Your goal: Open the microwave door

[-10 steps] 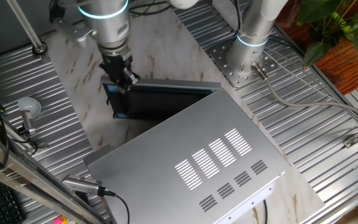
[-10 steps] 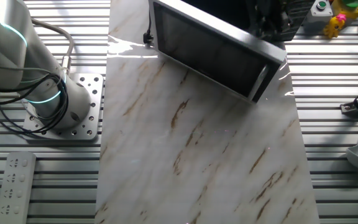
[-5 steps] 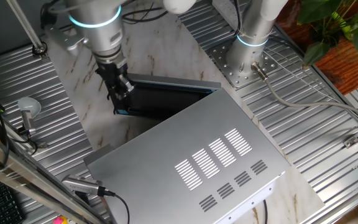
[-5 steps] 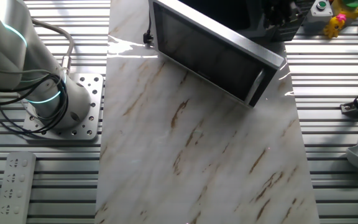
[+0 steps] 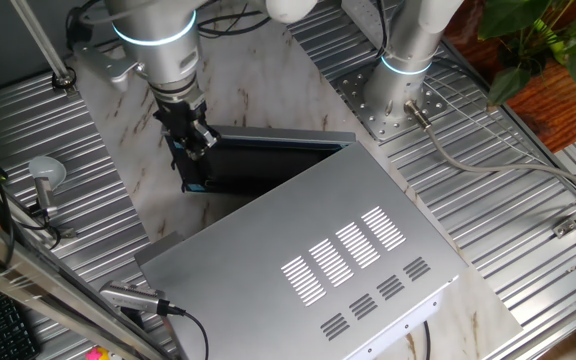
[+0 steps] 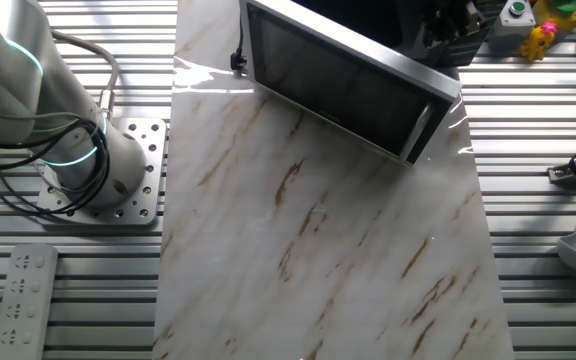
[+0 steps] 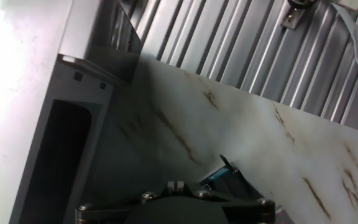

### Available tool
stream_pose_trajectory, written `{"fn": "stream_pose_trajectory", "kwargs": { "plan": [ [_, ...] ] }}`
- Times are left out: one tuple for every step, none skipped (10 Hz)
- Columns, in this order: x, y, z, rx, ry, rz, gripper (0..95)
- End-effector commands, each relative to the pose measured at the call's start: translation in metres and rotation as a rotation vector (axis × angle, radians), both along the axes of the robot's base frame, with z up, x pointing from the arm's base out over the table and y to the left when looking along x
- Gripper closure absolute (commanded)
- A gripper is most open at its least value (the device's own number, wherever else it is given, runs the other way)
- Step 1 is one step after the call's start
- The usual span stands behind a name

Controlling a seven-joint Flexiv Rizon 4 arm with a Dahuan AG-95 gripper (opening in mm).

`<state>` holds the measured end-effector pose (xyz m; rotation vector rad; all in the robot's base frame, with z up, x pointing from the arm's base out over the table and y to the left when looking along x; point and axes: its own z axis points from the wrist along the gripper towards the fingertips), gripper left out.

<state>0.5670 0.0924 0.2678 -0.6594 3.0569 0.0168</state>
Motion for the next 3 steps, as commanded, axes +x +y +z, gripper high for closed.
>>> {"fn": "stream_pose_trajectory", "kwargs": {
  "plan": [
    [-0.0014, -0.0003, 0.0000, -0.001, -0.005, 0.000, 95.0],
    [-0.0014, -0.0003, 0.0000, 0.000, -0.005, 0.002, 95.0],
    [-0.0014, -0.0003, 0.0000, 0.000, -0.005, 0.003, 95.0]
  ]
}}
